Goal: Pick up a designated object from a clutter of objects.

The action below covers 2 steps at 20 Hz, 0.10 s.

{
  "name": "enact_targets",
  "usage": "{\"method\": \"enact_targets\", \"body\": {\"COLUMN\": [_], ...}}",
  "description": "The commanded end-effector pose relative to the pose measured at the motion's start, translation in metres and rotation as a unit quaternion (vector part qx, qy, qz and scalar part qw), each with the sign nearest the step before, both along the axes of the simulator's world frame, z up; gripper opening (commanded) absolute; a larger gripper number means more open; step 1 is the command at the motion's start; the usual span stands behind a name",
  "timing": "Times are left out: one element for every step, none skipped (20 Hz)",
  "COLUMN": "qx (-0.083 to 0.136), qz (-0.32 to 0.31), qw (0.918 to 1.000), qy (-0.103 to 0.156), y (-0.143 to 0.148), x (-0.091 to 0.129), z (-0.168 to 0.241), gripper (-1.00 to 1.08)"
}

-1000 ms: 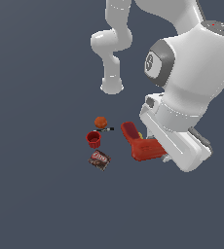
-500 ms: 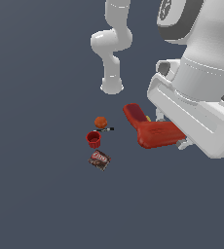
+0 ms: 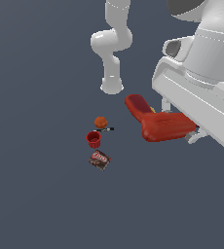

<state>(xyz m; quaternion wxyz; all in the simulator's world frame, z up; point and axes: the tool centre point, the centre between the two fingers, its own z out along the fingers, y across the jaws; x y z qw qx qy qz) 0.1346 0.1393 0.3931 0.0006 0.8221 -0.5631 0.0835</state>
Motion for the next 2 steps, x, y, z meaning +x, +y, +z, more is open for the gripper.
{"method": "enact_targets", "body": {"qx": [0.001, 0.001], "qz": [0.0, 0.0], "qw": [1.0, 1.0], "qy": [-0.002, -0.002], "y": [0.0001, 0.0001], "x": [0.0008, 0.0008], "z": [0.0054, 0.0056], "gripper": [-1.0, -1.0]}}
